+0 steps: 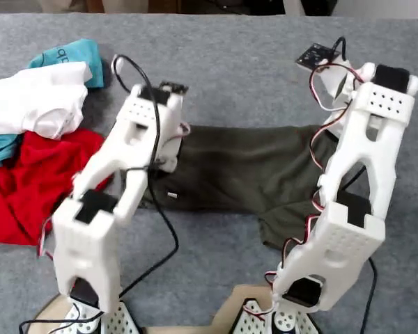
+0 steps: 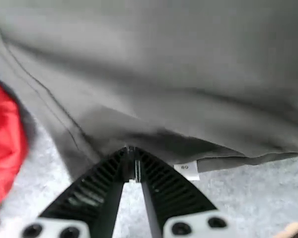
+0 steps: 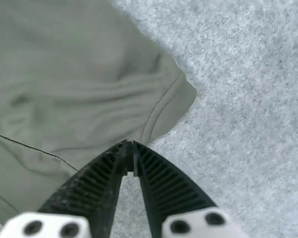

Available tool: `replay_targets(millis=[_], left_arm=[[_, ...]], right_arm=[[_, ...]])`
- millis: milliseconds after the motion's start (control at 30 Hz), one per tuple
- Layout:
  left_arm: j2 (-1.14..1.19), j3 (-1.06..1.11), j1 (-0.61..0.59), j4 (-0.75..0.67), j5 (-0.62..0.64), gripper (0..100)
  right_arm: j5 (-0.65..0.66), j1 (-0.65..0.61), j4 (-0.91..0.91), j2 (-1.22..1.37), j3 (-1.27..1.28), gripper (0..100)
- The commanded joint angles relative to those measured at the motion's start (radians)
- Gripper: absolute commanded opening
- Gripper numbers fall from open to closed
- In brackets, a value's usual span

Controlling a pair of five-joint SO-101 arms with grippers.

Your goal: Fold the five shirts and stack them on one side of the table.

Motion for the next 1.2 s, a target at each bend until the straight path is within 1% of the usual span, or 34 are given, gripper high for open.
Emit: replay_targets(millis=[0,67,133,233,300,400,533,700,800,900,1067,1167], left_arm=[[-0.22,0.397,0.006,-0.222,0.003,2],[-0.28,0.539,-0.012,-0.339,0.002,2],[-0.286,0.618,-0.044,-0.402,0.0,2],[-0.272,0.657,-0.106,-0.408,0.0,2],[-0.271,0.66,-0.143,-0.405,-0.002,2],[-0.271,0.66,-0.173,-0.405,-0.041,2],[-0.28,0.66,-0.199,-0.405,-0.097,2],[-0.36,0.614,-0.172,-0.339,-0.104,2],[-0.433,0.532,-0.14,-0.279,-0.104,2],[-0.469,0.422,-0.13,-0.264,-0.1,2],[-0.387,0.238,-0.132,-0.281,-0.031,2],[-0.259,0.161,-0.157,-0.37,0.02,2]], right_arm=[[-0.009,0.015,-0.126,-0.059,0.082,0.5],[-0.009,0.01,-0.253,-0.041,0.156,0.5],[-0.011,0.008,-0.39,-0.004,0.222,0.5],[-0.012,0.002,-0.537,0.074,0.263,0.5],[-0.012,-0.005,-0.574,0.127,0.254,0.5],[-0.012,-0.018,-0.582,0.206,0.193,0.5],[-0.012,-0.021,-0.554,0.303,0.081,0.5],[-0.012,-0.022,-0.33,0.291,-0.099,0.5],[-0.012,-0.024,-0.224,0.249,-0.202,0.5],[-0.008,-0.025,-0.144,0.206,-0.272,0.5],[-0.008,-0.025,-0.129,0.228,-0.283,0.5],[-0.012,-0.022,-0.129,0.303,-0.283,0.5]])
